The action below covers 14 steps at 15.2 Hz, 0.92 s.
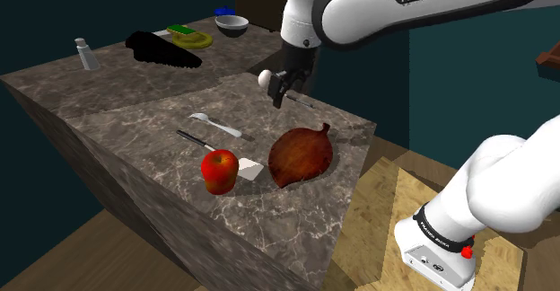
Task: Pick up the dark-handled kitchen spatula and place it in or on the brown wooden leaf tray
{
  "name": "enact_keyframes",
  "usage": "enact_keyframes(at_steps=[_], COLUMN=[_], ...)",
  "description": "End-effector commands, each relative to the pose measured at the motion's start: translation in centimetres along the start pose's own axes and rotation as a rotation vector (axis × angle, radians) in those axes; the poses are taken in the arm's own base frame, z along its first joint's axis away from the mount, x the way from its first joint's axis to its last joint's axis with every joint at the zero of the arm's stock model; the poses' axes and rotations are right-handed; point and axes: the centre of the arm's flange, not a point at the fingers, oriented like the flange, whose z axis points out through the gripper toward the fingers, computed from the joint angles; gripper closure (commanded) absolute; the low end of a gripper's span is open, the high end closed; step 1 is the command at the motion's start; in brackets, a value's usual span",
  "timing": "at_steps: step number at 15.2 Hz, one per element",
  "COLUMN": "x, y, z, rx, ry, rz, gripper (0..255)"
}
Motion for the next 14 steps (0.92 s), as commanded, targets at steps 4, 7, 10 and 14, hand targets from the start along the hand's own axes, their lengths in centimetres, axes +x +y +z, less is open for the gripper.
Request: enact_keyframes(at_steps=[4, 7, 10, 14], x=[3.2, 4.9, 6.7, 8.8], y=[-4.4, -7.3, -10.2, -14.2], z=[3.2, 5.1, 6.9, 9.2], rx=[0.022, 0.035, 0.048, 0.065], ry=[-0.003, -0.005, -0.007, -0.01], rz=[-0.041, -0.066, -0.09, -0.123], gripper=[0, 0, 0, 0])
